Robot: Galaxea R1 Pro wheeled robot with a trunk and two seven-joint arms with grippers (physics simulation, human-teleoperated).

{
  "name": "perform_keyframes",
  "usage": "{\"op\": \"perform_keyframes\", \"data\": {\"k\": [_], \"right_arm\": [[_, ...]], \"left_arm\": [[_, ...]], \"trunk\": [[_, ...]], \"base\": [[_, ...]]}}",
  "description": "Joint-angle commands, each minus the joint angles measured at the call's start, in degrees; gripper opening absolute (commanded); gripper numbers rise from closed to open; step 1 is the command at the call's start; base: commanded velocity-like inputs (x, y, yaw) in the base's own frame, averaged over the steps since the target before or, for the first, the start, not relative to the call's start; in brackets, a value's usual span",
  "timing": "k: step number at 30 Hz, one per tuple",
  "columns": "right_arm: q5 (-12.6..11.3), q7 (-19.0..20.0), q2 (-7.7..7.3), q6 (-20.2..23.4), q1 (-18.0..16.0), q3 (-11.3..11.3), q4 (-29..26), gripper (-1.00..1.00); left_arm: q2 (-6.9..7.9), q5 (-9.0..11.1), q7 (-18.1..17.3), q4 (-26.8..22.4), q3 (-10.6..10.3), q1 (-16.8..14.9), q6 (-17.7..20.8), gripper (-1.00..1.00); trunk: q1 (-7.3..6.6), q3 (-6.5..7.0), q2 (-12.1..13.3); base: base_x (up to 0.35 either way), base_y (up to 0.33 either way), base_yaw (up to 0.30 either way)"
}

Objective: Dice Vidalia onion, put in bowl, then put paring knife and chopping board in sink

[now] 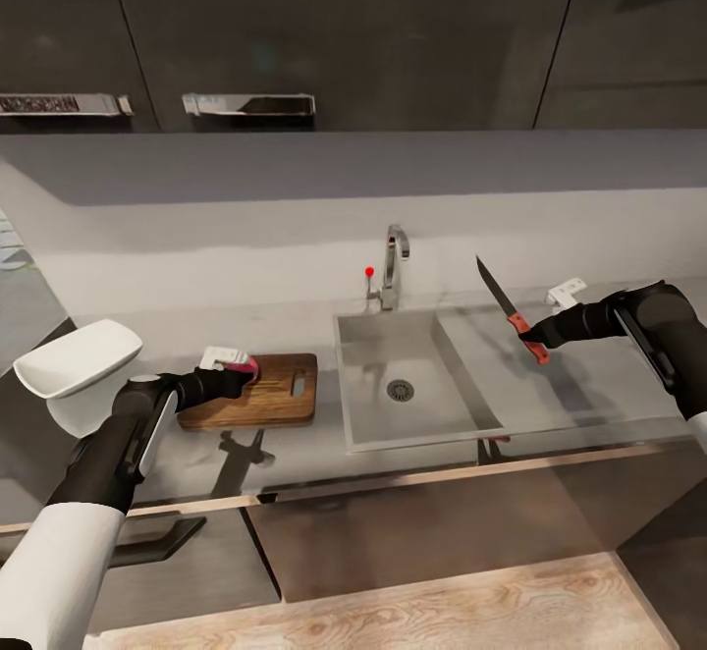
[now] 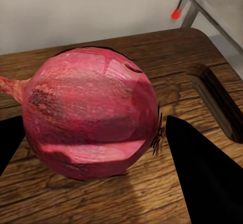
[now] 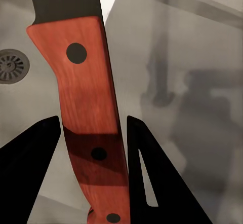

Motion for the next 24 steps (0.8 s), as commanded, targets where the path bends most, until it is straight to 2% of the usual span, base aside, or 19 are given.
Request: {"op": "perform_keyframes", "data": {"k": [1, 24], "right_arm": [[0.6, 0.5, -0.04, 0.0, -0.1, 0.1, -0.1, -1.0], [0.6, 0.5, -0.04, 0.0, -0.1, 0.7, -0.1, -1.0]], "left_arm": [[0.0, 0.0, -0.2, -0.1, 0.1, 0.0, 0.4, -1.0], [0.0, 0.0, -0.1, -0.1, 0.0, 0.0, 0.4, -1.0]], "trunk": [[0.01, -0.11, -0.1], [0.01, -0.72, -0.1]], "base": [[0.0, 0.0, 0.0], [0.0, 0.0, 0.0]]}}
